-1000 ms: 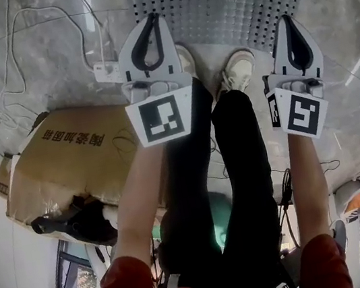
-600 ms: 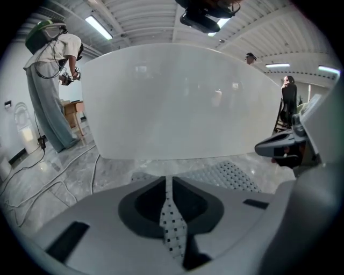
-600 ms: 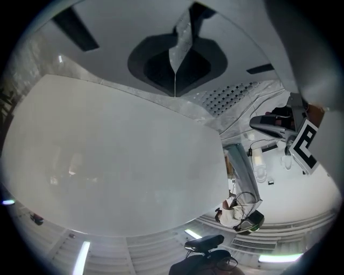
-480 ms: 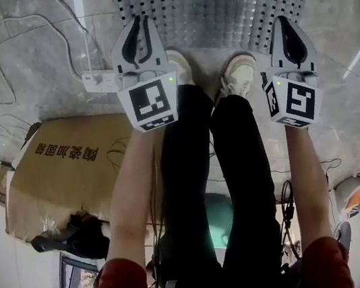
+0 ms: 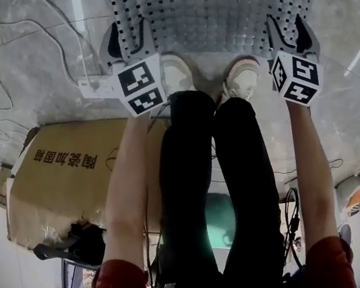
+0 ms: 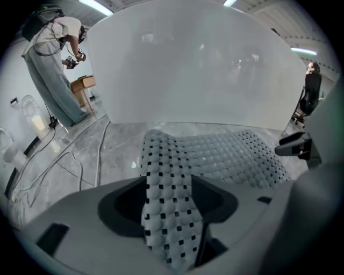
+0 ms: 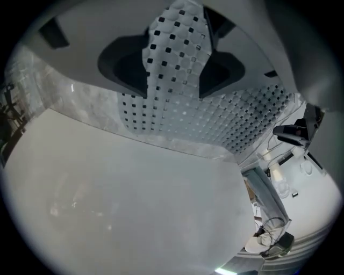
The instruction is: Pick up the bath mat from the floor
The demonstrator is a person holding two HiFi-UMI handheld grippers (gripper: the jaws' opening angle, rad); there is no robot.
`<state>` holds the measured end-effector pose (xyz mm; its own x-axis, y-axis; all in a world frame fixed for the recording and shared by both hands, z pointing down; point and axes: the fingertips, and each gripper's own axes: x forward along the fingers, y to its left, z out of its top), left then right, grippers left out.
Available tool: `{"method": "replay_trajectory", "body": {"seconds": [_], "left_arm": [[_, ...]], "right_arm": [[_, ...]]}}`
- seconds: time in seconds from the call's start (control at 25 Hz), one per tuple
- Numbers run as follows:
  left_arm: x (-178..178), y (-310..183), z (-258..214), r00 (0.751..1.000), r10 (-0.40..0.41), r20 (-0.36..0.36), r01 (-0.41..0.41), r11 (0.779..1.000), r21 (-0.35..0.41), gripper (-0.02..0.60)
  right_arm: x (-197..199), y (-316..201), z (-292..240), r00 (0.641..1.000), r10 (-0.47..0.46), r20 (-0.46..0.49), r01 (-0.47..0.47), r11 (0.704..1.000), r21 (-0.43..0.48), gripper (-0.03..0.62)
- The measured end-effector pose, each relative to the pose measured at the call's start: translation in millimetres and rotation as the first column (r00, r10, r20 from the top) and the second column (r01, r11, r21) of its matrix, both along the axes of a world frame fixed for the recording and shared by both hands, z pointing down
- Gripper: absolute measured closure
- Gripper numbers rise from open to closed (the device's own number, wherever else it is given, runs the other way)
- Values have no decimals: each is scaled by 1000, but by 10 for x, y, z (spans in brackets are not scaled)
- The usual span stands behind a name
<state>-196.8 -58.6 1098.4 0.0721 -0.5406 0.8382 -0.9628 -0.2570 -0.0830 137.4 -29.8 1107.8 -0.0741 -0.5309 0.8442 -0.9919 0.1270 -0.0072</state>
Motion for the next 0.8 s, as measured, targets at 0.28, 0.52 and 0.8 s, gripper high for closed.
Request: {"method": "replay_trajectory", "body": {"seconds": [0.28, 0.52, 0.8], "left_arm": [[-129, 141, 497, 1000, -14, 1, 14, 990, -138, 207], [-245, 221, 821, 999, -31, 44, 40, 975, -217, 178], [-294, 269, 895, 999, -25, 24, 30, 974, -223, 175]], "right_arm": [[341, 216, 538, 995, 85, -45, -92, 979, -179, 150], [488, 315, 909, 996, 82, -44, -90, 956, -277, 131], [469, 378, 954, 993, 117, 27, -105, 955, -277, 132]]}}
